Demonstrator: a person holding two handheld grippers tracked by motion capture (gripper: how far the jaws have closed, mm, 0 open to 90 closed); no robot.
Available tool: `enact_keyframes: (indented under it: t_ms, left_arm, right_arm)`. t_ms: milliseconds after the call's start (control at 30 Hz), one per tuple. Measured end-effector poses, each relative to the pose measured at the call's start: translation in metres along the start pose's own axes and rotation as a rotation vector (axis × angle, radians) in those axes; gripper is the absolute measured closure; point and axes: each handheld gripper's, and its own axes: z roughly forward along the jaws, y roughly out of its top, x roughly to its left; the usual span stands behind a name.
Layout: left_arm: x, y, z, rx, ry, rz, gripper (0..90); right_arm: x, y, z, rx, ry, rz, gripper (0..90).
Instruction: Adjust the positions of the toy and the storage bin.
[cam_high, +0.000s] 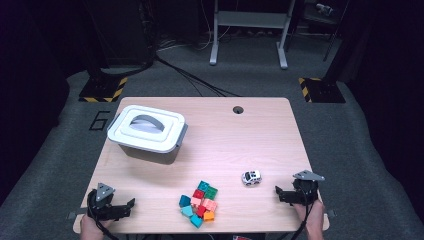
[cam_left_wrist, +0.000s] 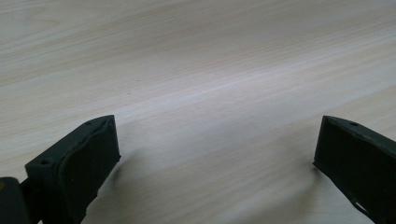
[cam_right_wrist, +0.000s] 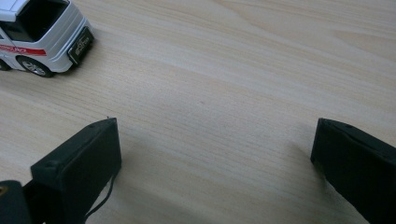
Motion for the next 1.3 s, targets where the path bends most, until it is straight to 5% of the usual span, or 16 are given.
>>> enact_keyframes:
  t_ms: [200, 467, 767, 1033, 1300]
  left_arm:
    - [-0.021, 0.002, -0.007, -0.037, -0.039, 0.035, 0.0]
    - [-0.059, 0.014, -0.016, -0.065, -0.185, 0.107, 0.0]
    - [-0.099, 0.019, -0.006, -0.074, -0.295, 0.165, 0.0]
    - [-0.13, 0.02, 0.003, -0.046, -0.36, 0.221, 0.0]
    - [-0.153, 0.024, 0.011, -0.029, -0.379, 0.269, 0.0]
  right_arm:
    - [0.0, 0.0, 0.0, -0.002, 0.001, 0.006, 1.3]
    - [0.0, 0.0, 0.0, -0.003, -0.001, 0.007, 1.9]
    - [0.0, 0.0, -0.001, -0.003, -0.005, 0.0, 2.5]
    - [0.0, 0.0, -0.001, -0.004, -0.006, 0.0, 2.6]
    - [0.0, 0.0, -0.001, -0.003, -0.007, 0.001, 2.7]
